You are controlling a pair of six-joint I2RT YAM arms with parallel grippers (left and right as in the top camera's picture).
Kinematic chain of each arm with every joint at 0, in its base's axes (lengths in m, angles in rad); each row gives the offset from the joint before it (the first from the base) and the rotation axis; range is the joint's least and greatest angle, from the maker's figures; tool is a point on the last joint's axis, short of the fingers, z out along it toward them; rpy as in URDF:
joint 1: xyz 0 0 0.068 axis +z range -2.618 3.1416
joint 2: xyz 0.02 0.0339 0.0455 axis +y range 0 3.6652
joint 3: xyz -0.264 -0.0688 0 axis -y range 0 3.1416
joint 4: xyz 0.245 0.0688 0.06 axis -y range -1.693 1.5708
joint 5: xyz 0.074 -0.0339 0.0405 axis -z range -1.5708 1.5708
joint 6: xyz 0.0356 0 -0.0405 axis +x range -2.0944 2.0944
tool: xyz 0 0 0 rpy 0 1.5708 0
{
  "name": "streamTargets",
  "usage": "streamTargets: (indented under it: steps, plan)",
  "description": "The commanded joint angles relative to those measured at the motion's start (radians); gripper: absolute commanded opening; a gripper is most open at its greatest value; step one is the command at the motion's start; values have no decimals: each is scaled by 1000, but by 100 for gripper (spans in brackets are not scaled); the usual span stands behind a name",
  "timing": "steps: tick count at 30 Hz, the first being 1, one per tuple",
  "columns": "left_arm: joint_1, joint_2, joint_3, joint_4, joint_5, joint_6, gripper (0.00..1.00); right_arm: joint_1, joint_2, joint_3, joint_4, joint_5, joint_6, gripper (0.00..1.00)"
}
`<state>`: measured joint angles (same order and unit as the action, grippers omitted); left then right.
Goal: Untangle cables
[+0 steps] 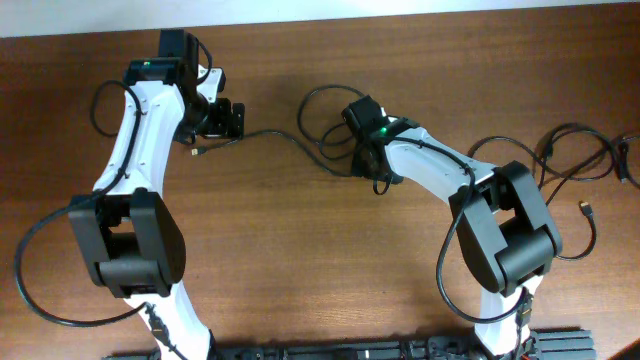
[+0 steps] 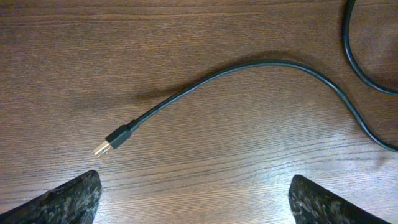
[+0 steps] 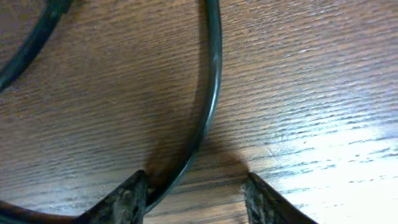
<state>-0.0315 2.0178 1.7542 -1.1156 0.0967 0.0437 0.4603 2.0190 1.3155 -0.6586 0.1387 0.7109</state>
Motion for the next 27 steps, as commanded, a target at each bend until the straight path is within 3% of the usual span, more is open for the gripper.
streamTargets:
  steps: [1, 9, 14, 21, 27]
  plan:
    - [-1, -32, 10, -4, -4, -7, 96, 4, 43, -23, -18, 2, 8, 36]
    - [-1, -32, 10, -5, -4, -7, 96, -15, 40, -18, -59, 2, 0, 4]
    - [-1, -32, 10, -5, -3, -7, 96, -77, -9, 18, -129, 2, -2, 4]
    - [-1, -32, 10, -5, 20, -7, 96, -208, -163, 135, -206, 26, -222, 4]
    - [-1, -32, 10, -4, 19, -7, 96, -364, -338, 332, -321, 279, -378, 4]
